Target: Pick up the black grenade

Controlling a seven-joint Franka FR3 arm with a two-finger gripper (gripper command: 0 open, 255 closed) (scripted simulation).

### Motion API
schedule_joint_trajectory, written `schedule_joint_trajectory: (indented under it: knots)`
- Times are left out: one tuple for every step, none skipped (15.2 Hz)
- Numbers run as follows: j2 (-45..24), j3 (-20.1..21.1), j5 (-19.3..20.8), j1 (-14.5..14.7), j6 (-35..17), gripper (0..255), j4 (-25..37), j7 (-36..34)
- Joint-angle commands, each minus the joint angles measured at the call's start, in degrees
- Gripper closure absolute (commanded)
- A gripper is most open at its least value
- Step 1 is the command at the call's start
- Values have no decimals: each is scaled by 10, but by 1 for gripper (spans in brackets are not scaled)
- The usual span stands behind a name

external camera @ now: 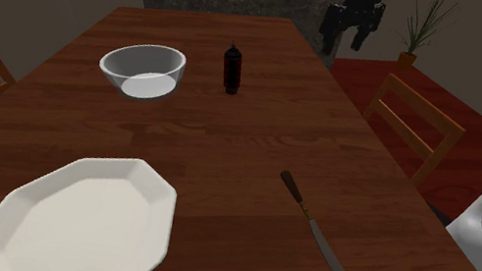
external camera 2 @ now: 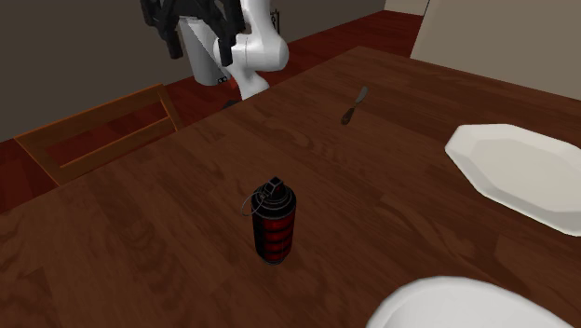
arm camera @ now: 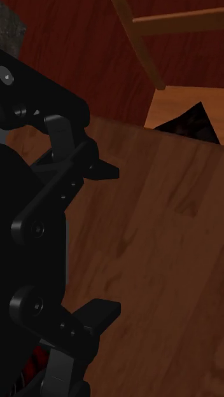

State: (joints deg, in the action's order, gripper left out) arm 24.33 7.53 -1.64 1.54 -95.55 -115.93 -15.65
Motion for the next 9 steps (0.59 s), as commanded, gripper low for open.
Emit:
schedule_joint_trajectory:
  knots:
    - [-35,14,-1,2,-9,0,27,-23]
    - [-55,21,0,3,-11,0,44,-35]
    - [-74,28,1,5,-13,0,63,-47]
    - [-95,35,3,6,-14,0,82,-59]
    - [-115,42,5,8,-14,0,102,-71]
    - [-136,48,9,10,-14,0,123,-83]
    - [-158,54,12,12,-13,0,145,-95]
    - [-180,60,17,15,-12,0,169,-107]
    - [-202,66,22,17,-9,0,193,-119]
